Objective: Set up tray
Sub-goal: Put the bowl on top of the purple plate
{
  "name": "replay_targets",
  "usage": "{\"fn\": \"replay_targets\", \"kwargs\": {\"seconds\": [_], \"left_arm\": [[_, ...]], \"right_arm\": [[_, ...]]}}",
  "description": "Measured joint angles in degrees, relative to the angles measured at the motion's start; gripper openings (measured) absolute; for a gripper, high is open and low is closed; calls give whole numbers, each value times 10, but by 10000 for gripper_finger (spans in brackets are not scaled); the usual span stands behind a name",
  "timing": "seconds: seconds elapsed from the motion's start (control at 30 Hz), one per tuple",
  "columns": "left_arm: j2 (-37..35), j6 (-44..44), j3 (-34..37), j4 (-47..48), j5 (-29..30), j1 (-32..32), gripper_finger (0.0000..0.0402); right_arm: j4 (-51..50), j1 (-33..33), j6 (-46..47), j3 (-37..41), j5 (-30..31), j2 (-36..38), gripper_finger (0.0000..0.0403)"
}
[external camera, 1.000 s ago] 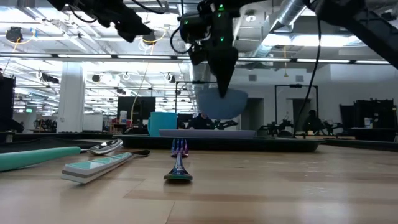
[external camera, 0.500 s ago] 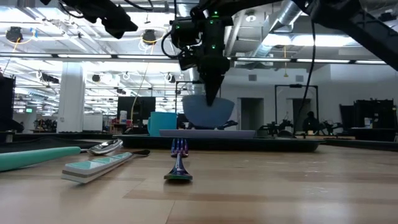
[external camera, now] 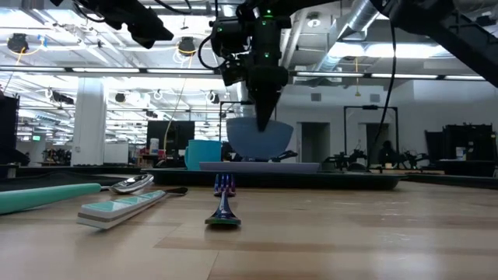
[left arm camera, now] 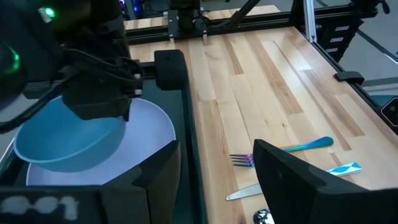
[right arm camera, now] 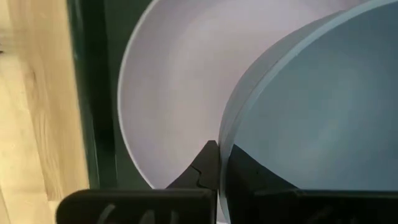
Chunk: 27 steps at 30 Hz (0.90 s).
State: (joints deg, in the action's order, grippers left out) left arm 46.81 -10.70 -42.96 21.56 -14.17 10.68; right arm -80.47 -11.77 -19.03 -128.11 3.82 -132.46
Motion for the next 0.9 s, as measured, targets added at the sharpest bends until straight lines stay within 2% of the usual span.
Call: {"fn": "replay_targets", "kwargs": {"seconds": [0.3, 0.6, 0.9], "left_arm": [[0, 0, 0, 0, 0, 0, 192], [0, 0, 0, 0, 0, 0, 192], [0, 0, 0, 0, 0, 0, 192]], "right_arm": [[2, 2, 10, 1, -24, 0, 0], [39, 1, 10, 68, -24, 0, 0], [44, 1, 8, 72, -24, 0, 2]]}}
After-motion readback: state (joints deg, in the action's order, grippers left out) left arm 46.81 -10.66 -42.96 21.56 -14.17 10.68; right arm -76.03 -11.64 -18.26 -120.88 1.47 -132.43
